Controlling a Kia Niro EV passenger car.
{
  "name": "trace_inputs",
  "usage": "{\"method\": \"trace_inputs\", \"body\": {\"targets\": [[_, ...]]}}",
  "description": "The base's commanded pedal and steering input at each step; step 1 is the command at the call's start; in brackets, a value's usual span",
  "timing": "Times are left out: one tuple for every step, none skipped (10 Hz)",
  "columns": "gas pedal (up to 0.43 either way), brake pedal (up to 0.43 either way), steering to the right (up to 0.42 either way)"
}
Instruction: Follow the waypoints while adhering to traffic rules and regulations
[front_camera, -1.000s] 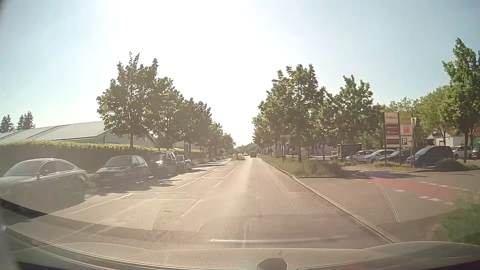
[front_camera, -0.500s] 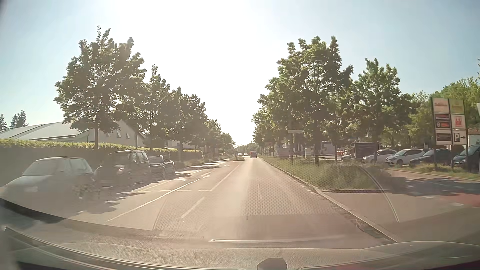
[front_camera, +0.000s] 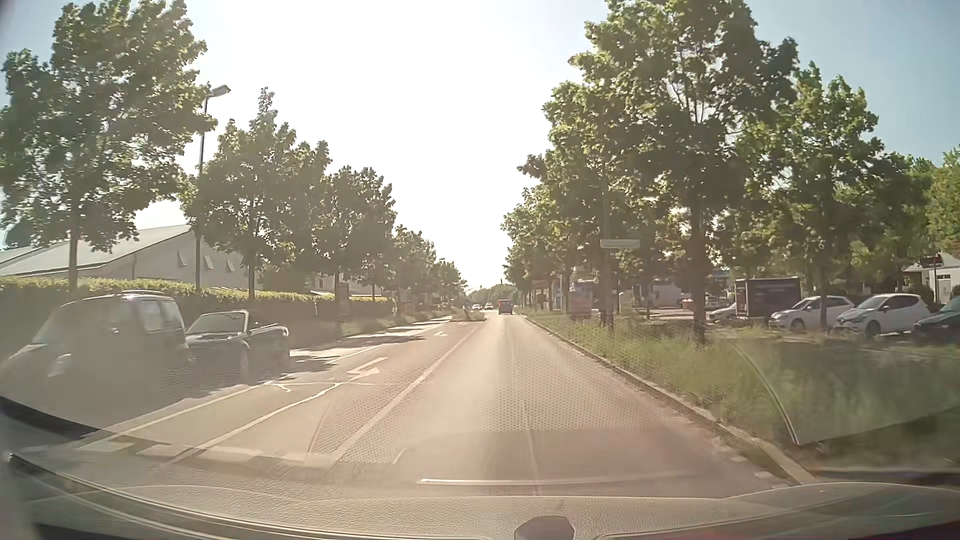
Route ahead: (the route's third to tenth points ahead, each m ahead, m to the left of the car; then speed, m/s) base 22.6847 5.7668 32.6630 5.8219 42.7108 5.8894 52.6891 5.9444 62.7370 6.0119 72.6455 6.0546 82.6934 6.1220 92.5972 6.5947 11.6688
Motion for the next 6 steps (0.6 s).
{"method": "trace_inputs", "body": {"targets": [[0.000, 0.000, 0.000], [0.000, 0.000, 0.000], [0.000, 0.000, 0.000], [0.000, 0.000, -0.001], [0.000, 0.000, -0.001], [0.000, 0.000, -0.001]]}}
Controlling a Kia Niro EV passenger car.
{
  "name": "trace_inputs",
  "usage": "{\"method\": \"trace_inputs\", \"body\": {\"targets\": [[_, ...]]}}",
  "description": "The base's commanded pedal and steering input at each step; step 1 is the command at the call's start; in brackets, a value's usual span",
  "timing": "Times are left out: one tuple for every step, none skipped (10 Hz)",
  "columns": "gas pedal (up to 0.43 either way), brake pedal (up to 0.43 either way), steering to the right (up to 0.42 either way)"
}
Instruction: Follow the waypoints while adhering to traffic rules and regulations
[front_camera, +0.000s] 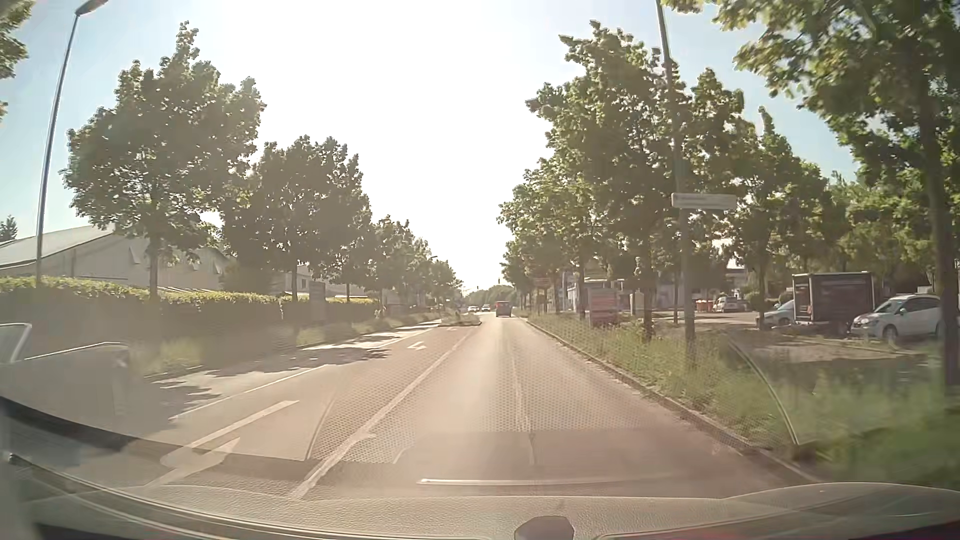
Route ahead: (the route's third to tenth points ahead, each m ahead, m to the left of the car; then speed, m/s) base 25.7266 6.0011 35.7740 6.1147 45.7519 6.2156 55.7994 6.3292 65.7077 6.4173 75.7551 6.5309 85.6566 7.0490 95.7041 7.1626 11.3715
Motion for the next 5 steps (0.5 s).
{"method": "trace_inputs", "body": {"targets": [[0.000, 0.000, -0.001], [0.000, 0.000, -0.001], [0.000, 0.000, -0.002], [0.000, 0.000, -0.002], [0.000, 0.000, -0.003]]}}
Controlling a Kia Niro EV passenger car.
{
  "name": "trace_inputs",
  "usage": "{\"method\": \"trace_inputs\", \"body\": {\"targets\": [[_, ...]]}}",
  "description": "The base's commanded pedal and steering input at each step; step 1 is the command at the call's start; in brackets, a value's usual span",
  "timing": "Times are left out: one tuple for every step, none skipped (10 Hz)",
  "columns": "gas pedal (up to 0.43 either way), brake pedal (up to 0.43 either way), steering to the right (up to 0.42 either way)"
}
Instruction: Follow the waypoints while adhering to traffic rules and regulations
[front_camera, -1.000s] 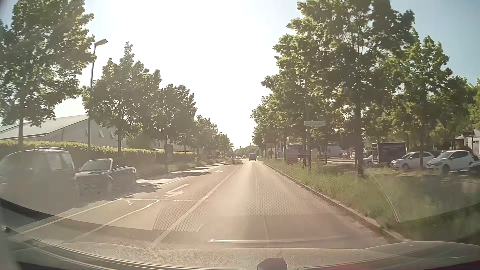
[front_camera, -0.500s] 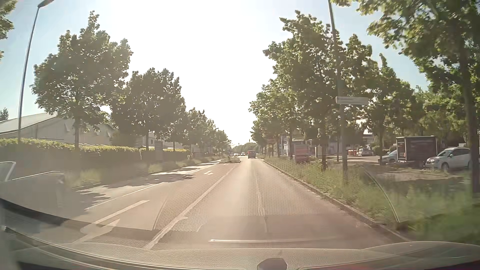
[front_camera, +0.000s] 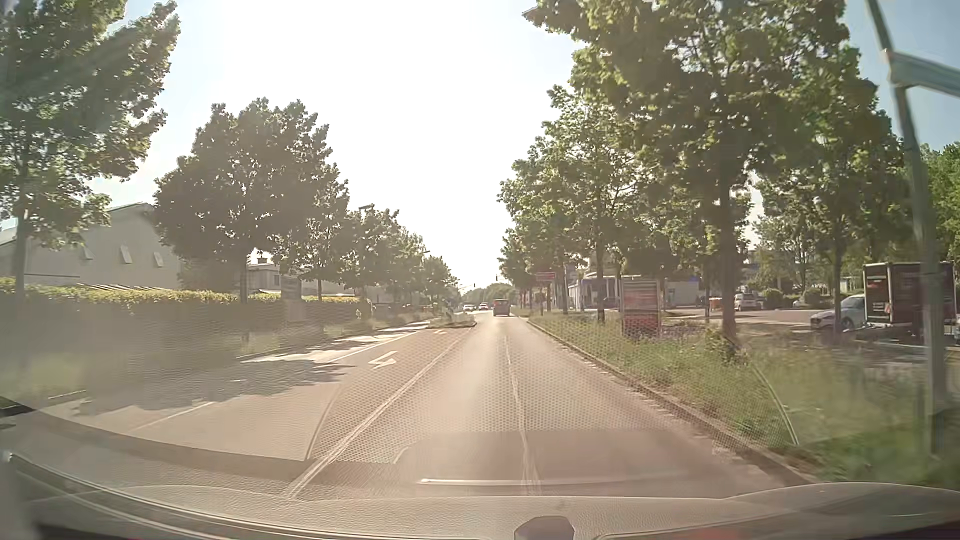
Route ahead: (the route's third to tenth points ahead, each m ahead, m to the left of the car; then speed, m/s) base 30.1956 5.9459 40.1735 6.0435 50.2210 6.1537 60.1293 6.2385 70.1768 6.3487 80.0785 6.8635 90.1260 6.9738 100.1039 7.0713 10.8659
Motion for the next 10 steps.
{"method": "trace_inputs", "body": {"targets": [[0.000, 0.000, -0.004], [0.008, 0.000, -0.005], [0.020, 0.000, -0.006], [0.028, 0.000, -0.006], [0.039, 0.000, -0.007], [0.047, 0.000, -0.009], [0.047, 0.000, -0.009], [0.067, 0.000, -0.009], [0.067, 0.000, -0.008], [0.067, 0.000, -0.008]]}}
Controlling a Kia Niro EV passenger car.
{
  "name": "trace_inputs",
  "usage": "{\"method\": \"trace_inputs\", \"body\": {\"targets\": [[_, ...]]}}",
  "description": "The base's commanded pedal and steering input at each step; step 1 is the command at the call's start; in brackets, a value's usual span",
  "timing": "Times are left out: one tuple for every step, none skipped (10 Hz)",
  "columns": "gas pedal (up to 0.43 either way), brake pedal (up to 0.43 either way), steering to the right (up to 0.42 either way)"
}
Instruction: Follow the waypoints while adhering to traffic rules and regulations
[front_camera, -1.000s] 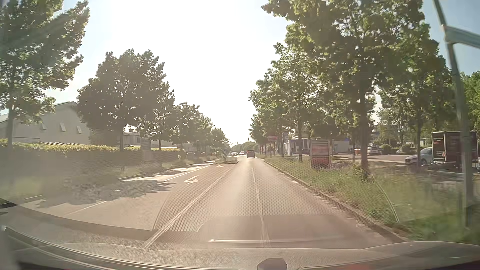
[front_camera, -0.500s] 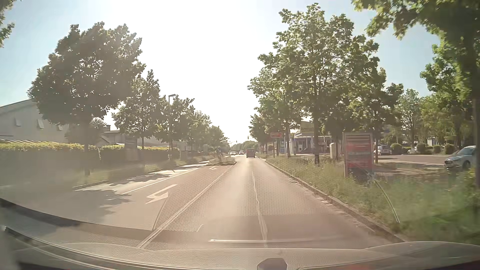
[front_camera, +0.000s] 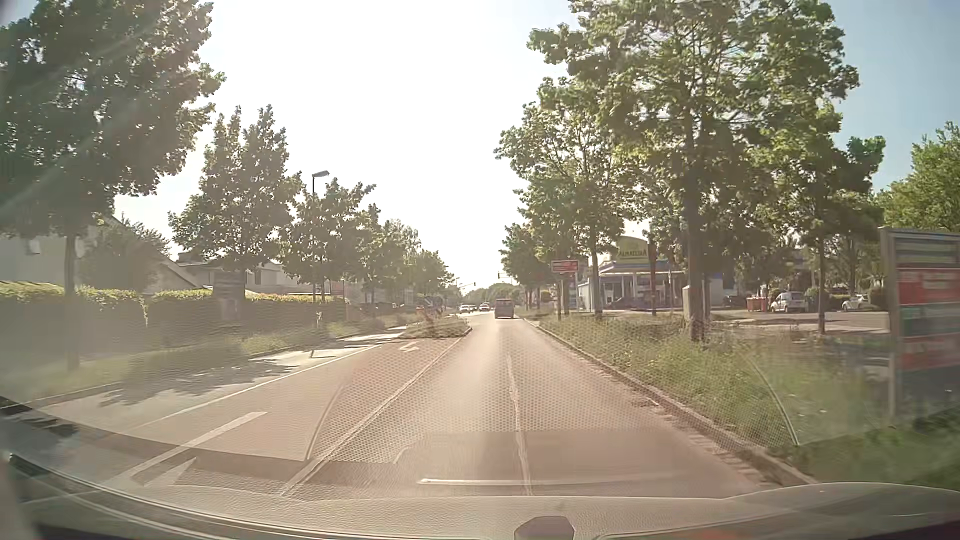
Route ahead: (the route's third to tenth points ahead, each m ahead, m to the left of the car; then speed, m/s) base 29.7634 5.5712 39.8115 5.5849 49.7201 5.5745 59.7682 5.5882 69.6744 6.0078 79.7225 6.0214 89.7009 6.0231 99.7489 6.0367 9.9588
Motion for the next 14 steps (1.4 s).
{"method": "trace_inputs", "body": {"targets": [[0.067, 0.000, -0.008], [0.067, 0.000, -0.009], [0.059, 0.000, -0.009], [0.059, 0.000, -0.009], [0.059, 0.000, -0.010], [0.059, 0.000, -0.009], [0.059, 0.000, -0.010], [0.059, 0.000, -0.009], [0.059, 0.000, -0.008], [0.059, 0.000, -0.005], [0.059, 0.000, 0.001], [0.059, 0.000, 0.001], [0.059, 0.000, 0.001], [0.059, 0.000, 0.001]]}}
